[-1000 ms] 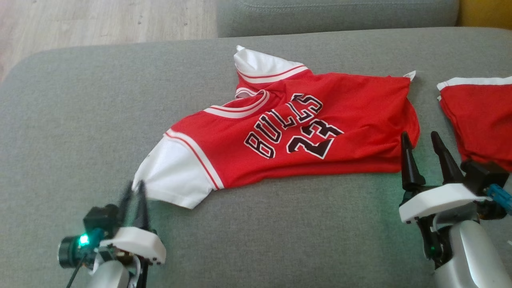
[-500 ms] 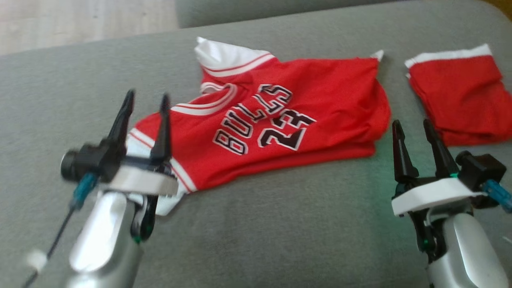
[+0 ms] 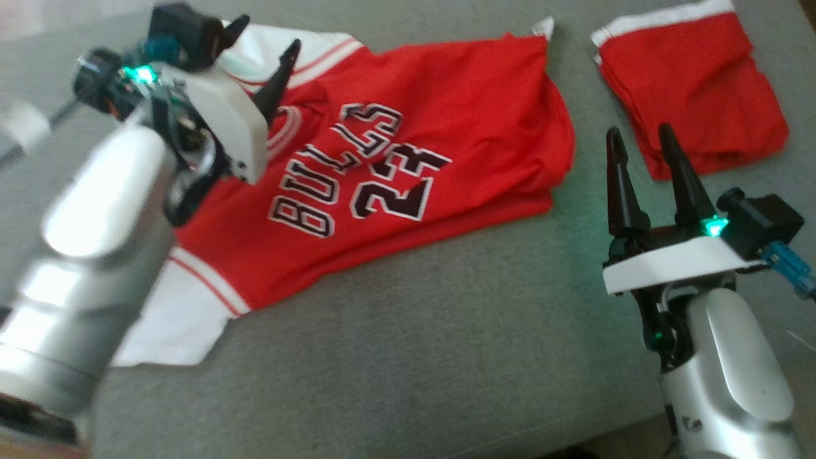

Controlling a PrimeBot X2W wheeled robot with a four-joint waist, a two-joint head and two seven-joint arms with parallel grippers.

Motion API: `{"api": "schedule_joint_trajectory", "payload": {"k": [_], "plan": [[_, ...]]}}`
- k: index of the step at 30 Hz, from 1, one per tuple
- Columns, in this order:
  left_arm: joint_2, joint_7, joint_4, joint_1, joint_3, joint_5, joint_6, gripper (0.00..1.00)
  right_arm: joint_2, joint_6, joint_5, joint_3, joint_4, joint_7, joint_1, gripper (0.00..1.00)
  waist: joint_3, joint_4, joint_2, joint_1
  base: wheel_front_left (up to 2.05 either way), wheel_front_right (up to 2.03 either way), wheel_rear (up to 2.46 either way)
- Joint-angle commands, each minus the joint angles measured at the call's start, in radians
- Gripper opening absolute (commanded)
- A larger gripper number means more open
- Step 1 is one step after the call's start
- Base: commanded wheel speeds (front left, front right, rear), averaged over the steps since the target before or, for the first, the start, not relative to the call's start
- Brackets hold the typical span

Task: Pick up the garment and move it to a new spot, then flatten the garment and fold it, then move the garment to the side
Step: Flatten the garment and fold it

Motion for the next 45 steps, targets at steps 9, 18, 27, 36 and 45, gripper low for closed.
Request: {"api": "schedule_joint_trajectory", "payload": {"k": [9,18,27,36,45], "plan": [[0.212,0.195,-0.003,-0.214,-0.291,-0.194,0.001,1.0,0.009,-0.001,0.056,0.059,0.02,-0.06,-0.072,1.0,0.108,-0.118,0.0,-0.0002,0.0,0.0,0.0],[0.277,0.189,0.056,-0.314,-0.475,-0.272,0.001,1.0,0.009,-0.001,0.099,0.08,0.064,-0.089,-0.093,1.0,0.143,-0.176,0.0,-0.0002,0.0,0.0,0.0],[0.299,0.154,0.107,-0.381,-0.56,-0.346,0.002,0.0,0.009,-0.001,0.107,0.072,0.078,-0.096,-0.1,1.0,0.156,-0.186,0.0,-0.0002,0.0,0.0,0.0],[0.275,-0.048,0.291,-0.455,-0.511,-0.284,0.1,0.0,0.009,-0.001,0.091,0.063,0.065,-0.097,-0.104,1.0,0.162,-0.16,0.0,-0.0002,0.0,0.0,0.0],[0.27,-0.136,0.454,-0.474,-0.48,-0.29,0.151,0.0,0.009,-0.001,0.069,0.063,0.063,-0.097,-0.099,1.0,0.161,-0.132,0.0,-0.0002,0.0,0.0,0.0]]}}
